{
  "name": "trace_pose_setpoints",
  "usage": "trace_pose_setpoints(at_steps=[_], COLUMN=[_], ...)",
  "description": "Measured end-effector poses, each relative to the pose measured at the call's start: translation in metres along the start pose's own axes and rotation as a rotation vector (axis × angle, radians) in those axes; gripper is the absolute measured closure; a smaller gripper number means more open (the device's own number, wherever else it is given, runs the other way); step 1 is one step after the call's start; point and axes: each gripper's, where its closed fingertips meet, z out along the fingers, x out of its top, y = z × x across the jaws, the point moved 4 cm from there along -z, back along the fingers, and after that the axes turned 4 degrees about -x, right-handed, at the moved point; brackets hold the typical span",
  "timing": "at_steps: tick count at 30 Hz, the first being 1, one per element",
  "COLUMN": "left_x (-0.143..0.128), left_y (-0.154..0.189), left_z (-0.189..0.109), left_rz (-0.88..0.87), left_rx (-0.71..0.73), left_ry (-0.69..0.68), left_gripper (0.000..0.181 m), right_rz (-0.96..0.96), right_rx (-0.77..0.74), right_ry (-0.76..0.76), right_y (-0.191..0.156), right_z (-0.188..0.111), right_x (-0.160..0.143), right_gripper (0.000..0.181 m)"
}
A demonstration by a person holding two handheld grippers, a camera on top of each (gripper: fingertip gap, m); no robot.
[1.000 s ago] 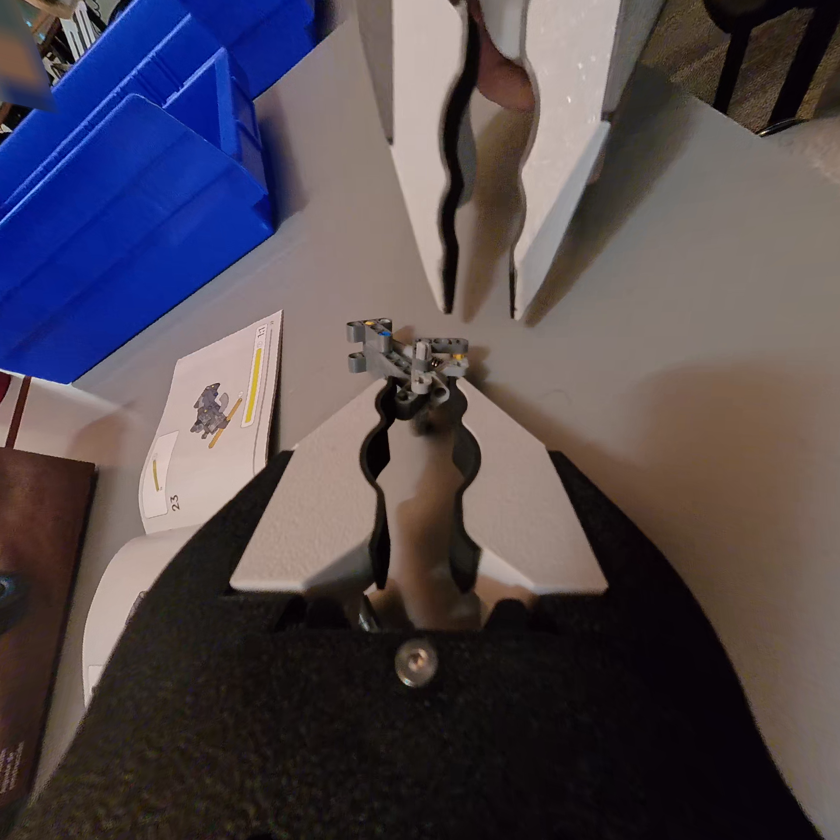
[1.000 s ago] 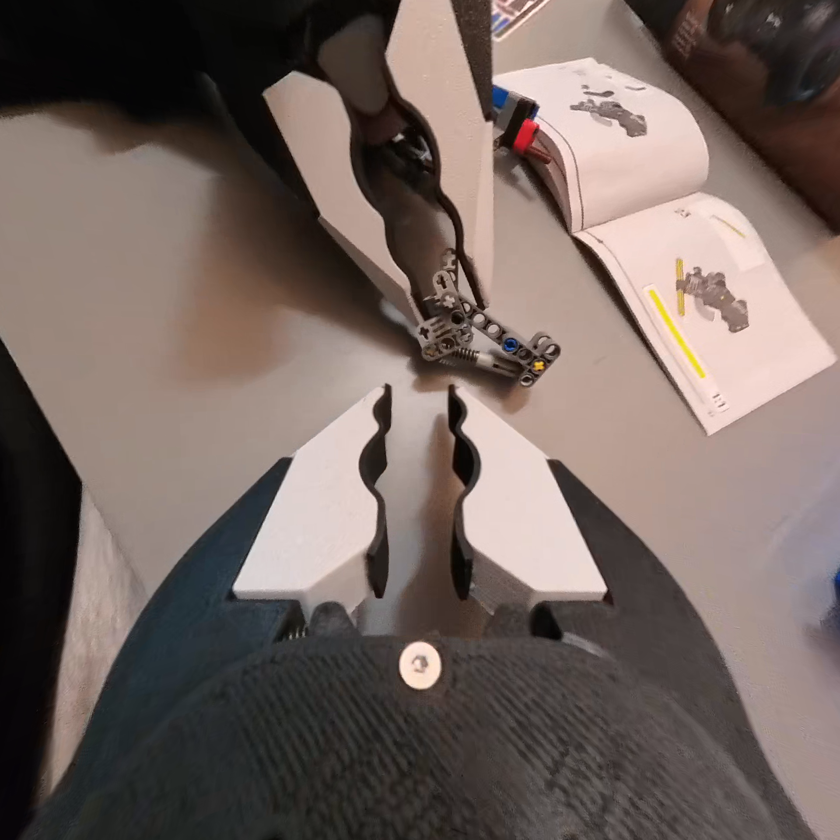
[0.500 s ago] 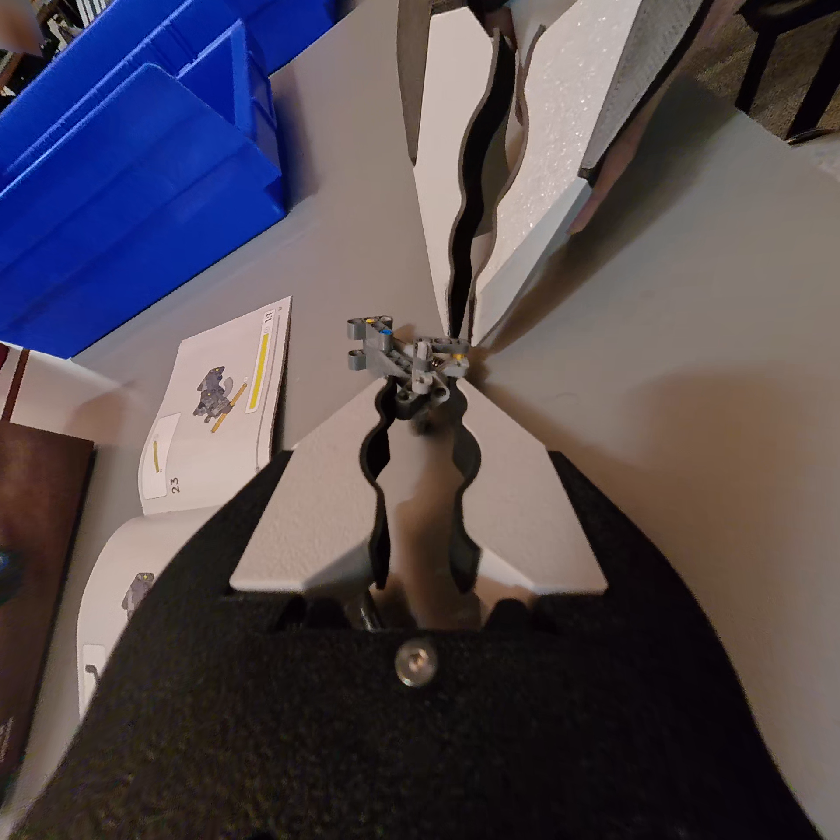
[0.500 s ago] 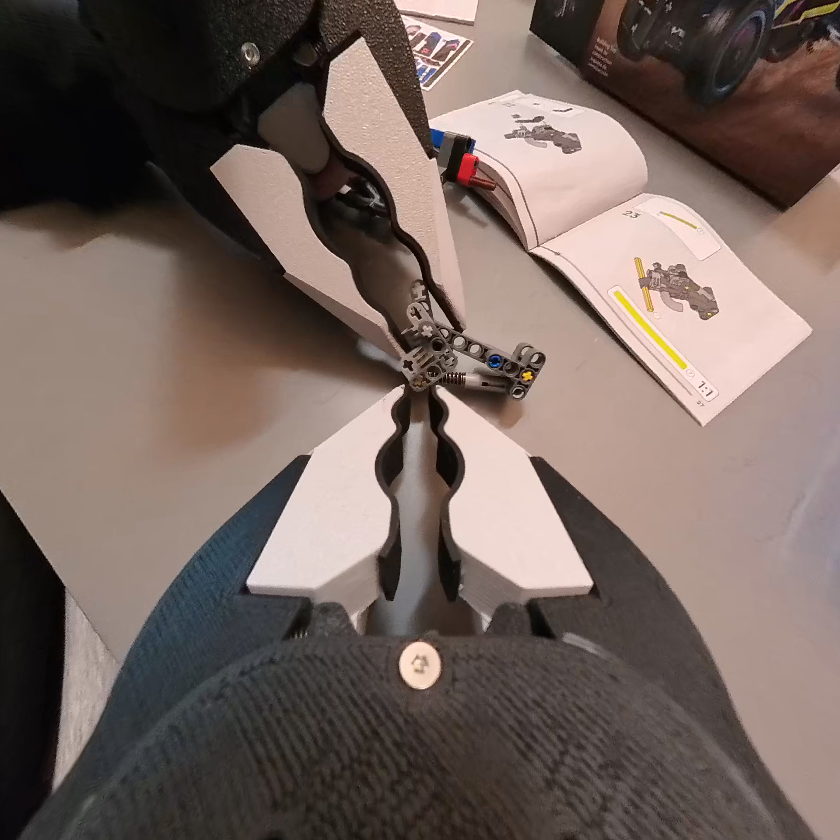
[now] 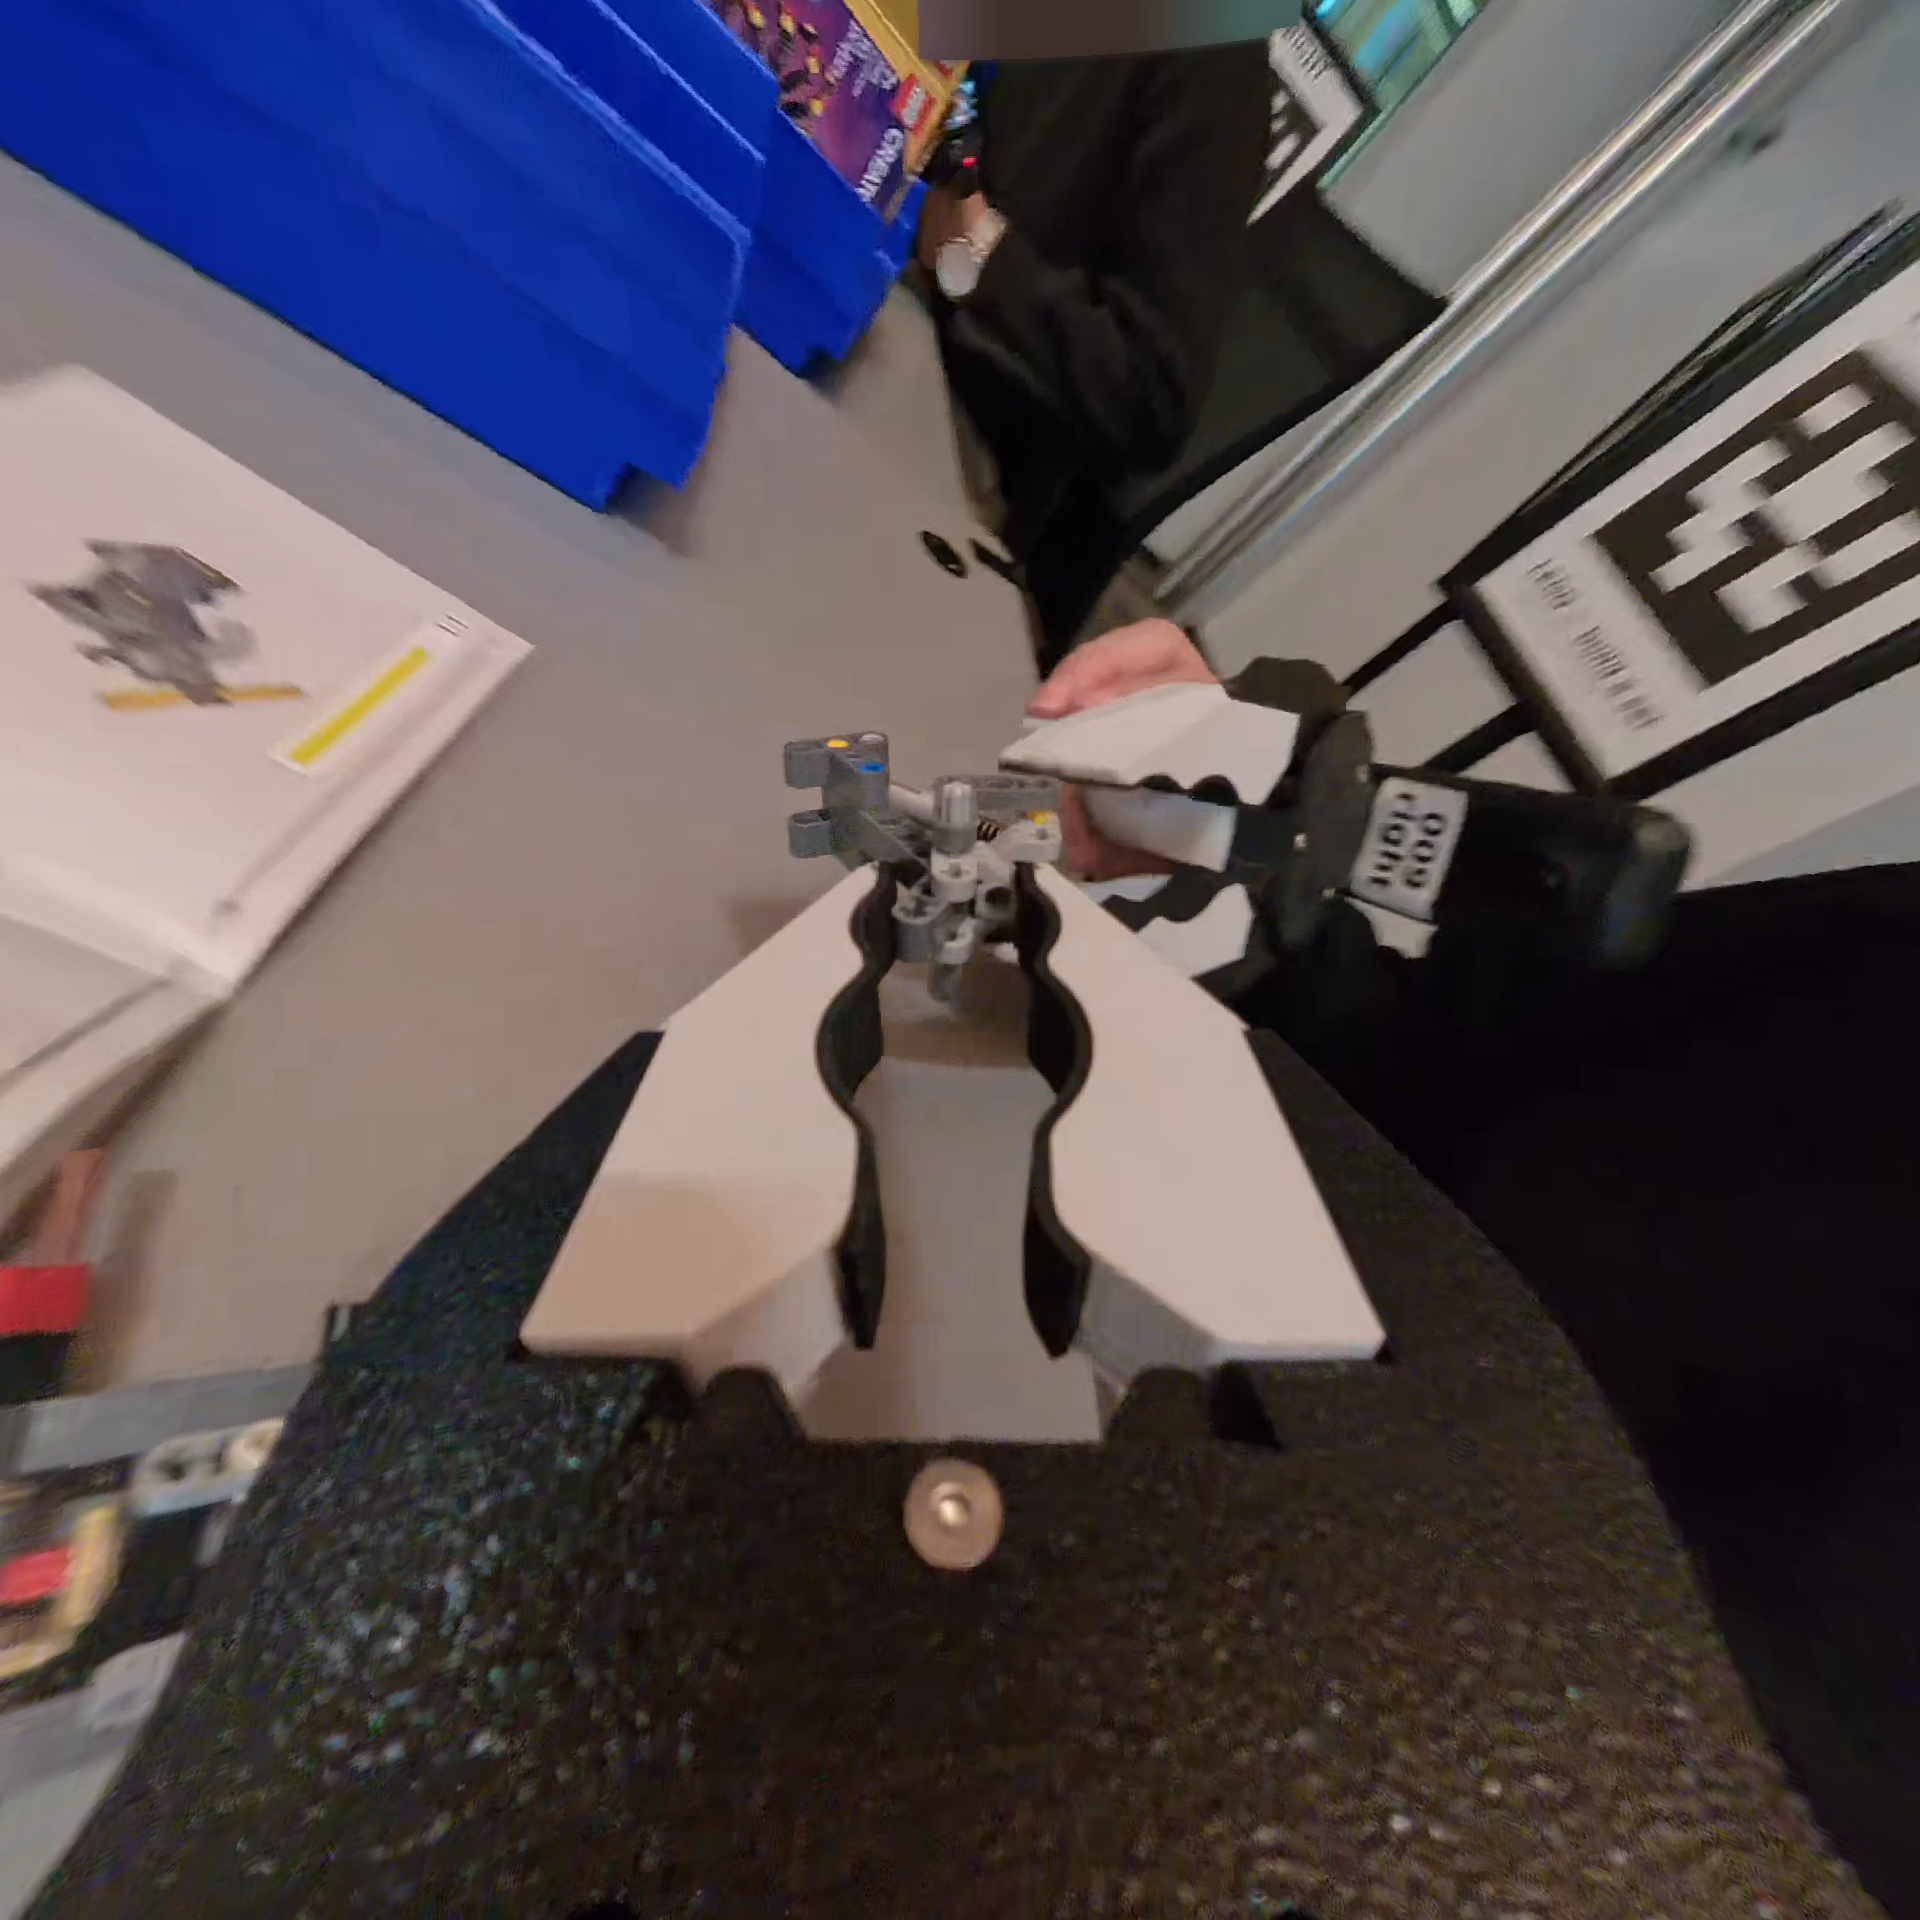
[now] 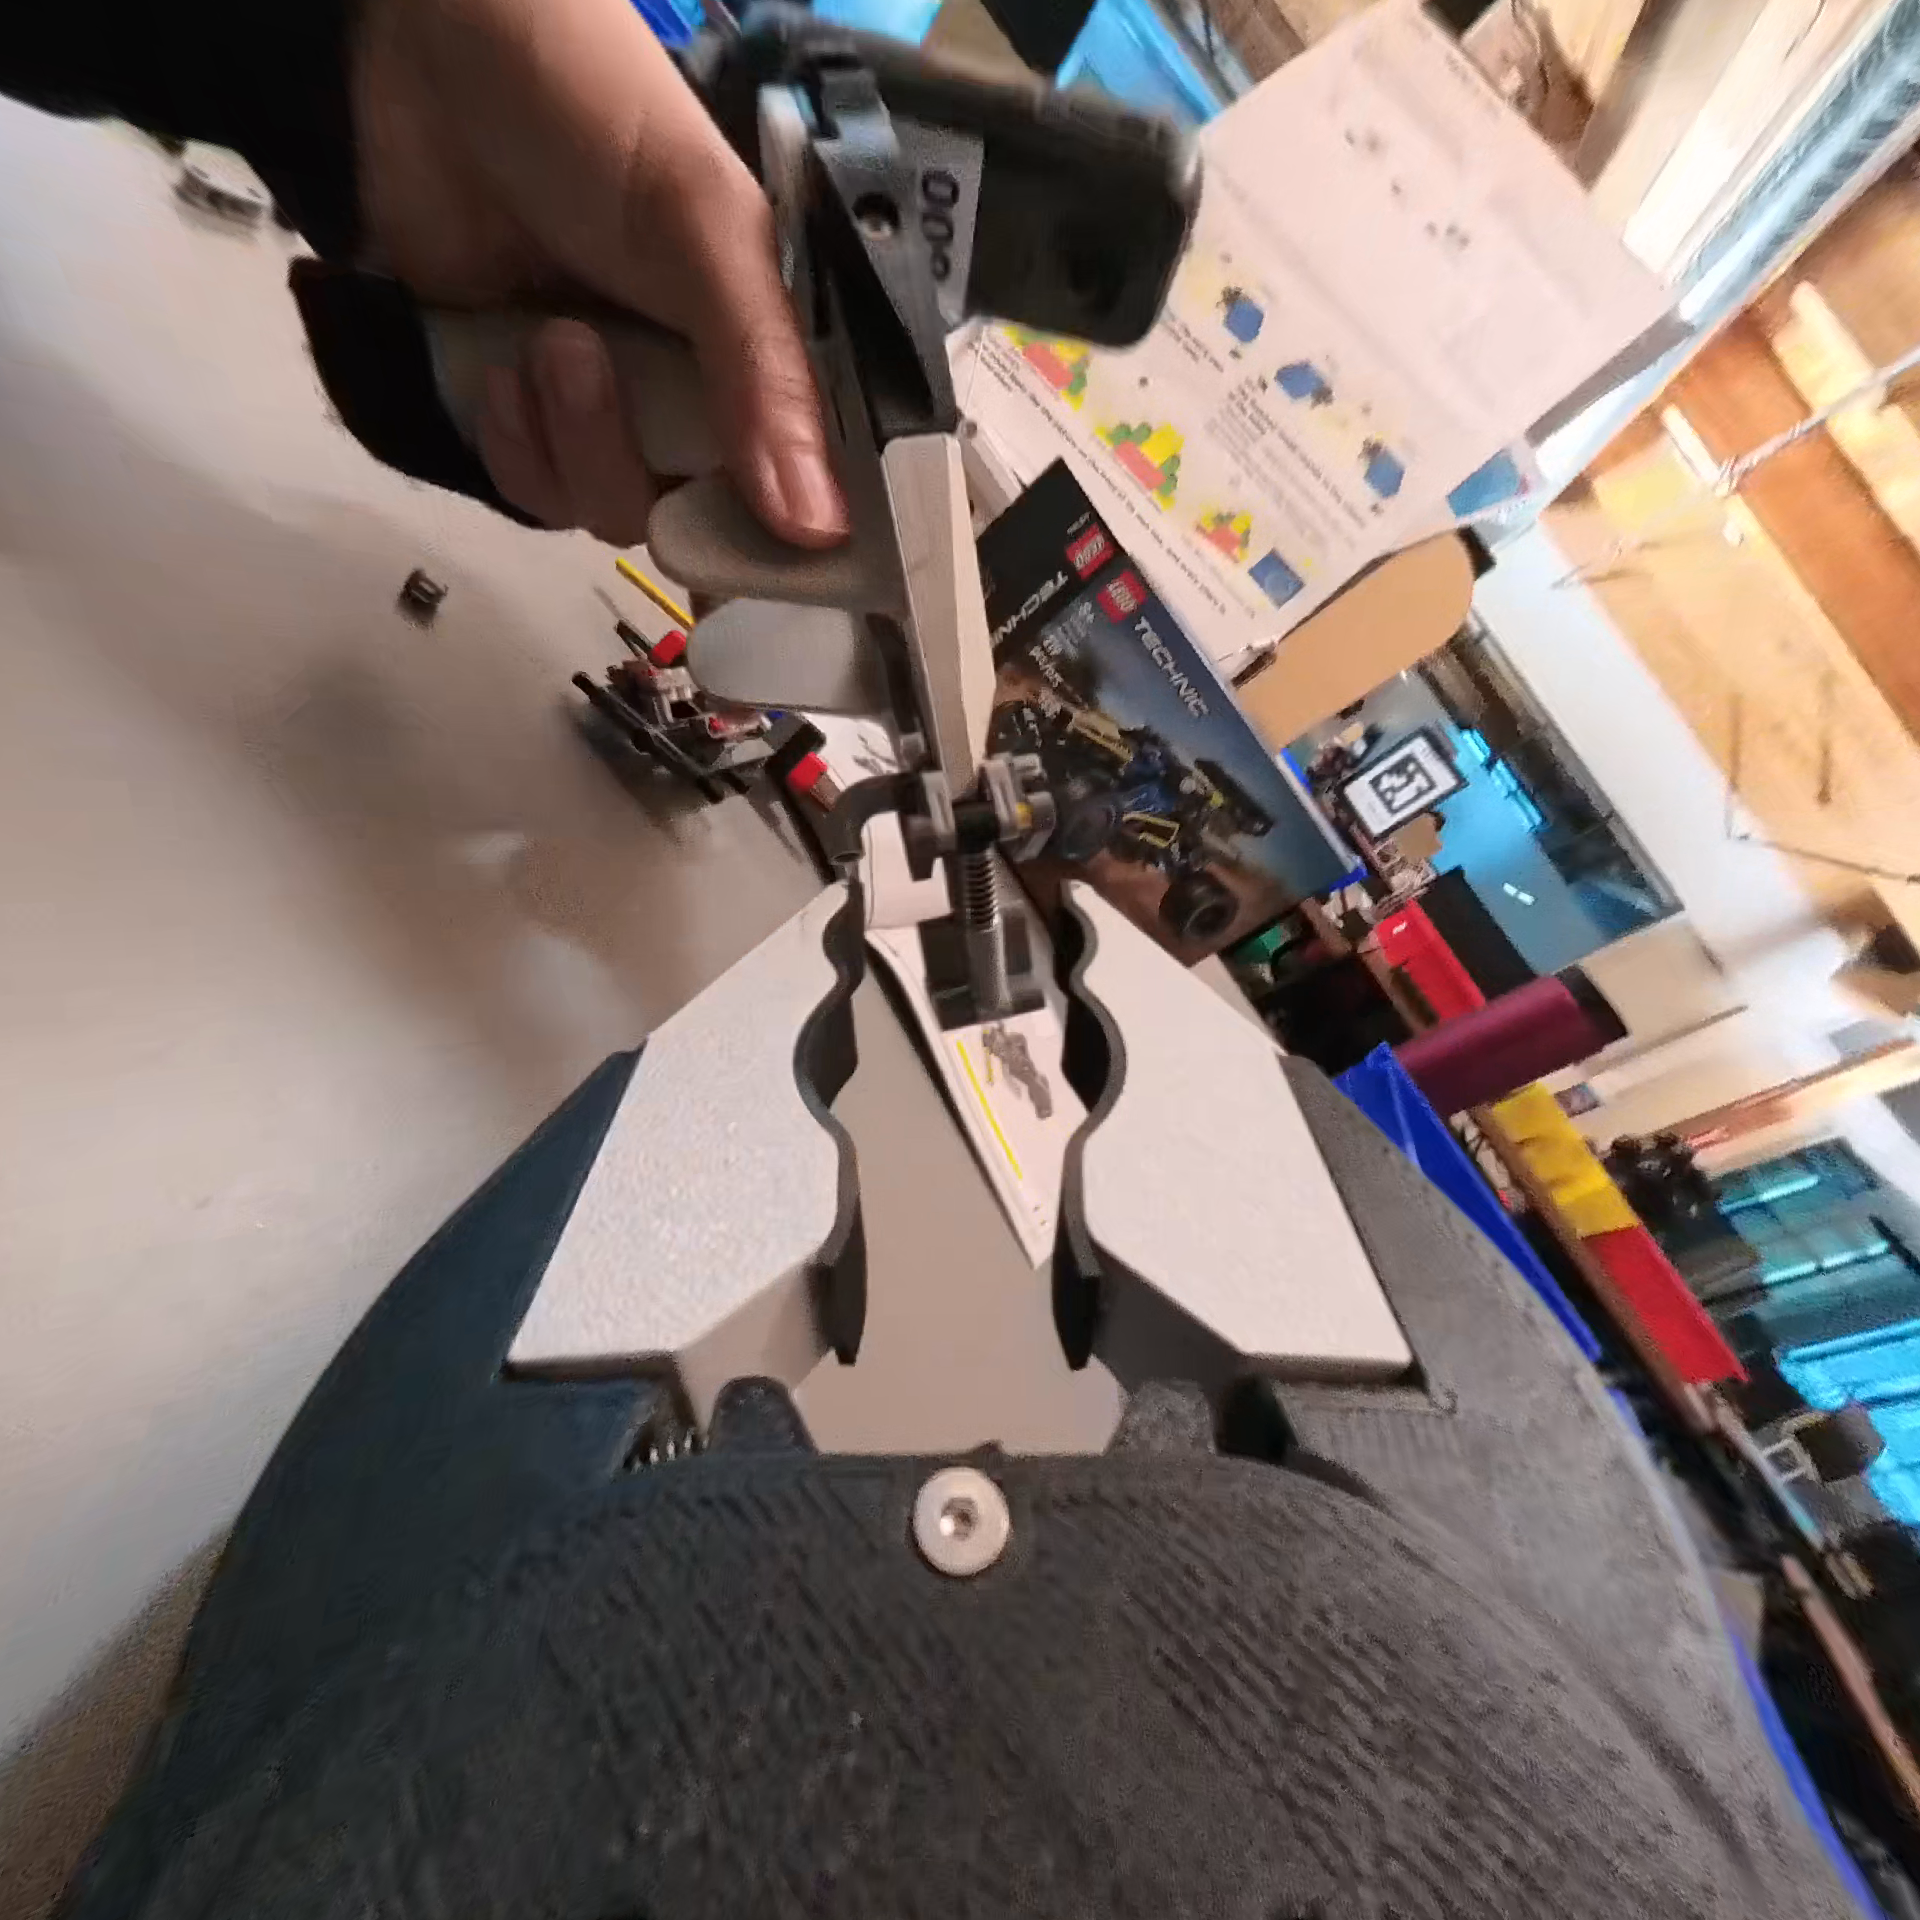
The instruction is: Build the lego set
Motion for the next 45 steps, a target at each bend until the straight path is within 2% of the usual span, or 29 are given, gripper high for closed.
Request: trace_pose_setpoints(at_steps=[3,5,8,10,24,31,33,35,41,45], left_x=[-0.004,-0.006,-0.011,-0.013,-0.015,-0.019,-0.017,-0.013,0.003,0.013], left_y=[0.000,0.001,0.005,0.009,0.012,0.006,0.006,0.005,0.016,0.029], left_z=[0.000,0.001,0.003,0.005,0.003,0.007,0.008,0.008,-0.003,-0.016], left_rz=[-0.092,-0.137,-0.165,-0.170,-0.218,-0.247,-0.256,-0.194,0.162,0.506], left_rx=[-0.066,-0.105,-0.153,-0.179,-0.256,-0.255,-0.269,-0.242,-0.119,-0.022], left_ry=[-0.010,-0.018,-0.048,-0.066,-0.078,-0.069,-0.045,-0.030,-0.006,-0.016], left_gripper=[0.161,0.161,0.161,0.161,0.161,0.160,0.161,0.161,0.167,0.154], right_rz=[-0.023,-0.007,0.009,0.015,0.138,0.164,0.140,0.135,0.164,0.201], right_rx=[0.024,0.068,0.117,0.135,0.208,0.268,0.244,0.222,0.170,0.158], right_ry=[0.038,0.075,0.077,0.103,0.153,0.098,0.111,0.112,0.197,0.192], right_y=[0.004,0.001,-0.001,-0.001,-0.003,-0.005,-0.003,-0.001,0.004,0.011], right_z=[-0.002,-0.003,0.000,0.000,-0.002,-0.002,-0.002,-0.001,-0.006,-0.007], right_x=[0.008,0.015,0.016,0.019,0.021,0.014,0.014,0.013,0.013,0.011], right_gripper=[0.137,0.137,0.141,0.151,0.155,0.158,0.158,0.158,0.158,0.158])
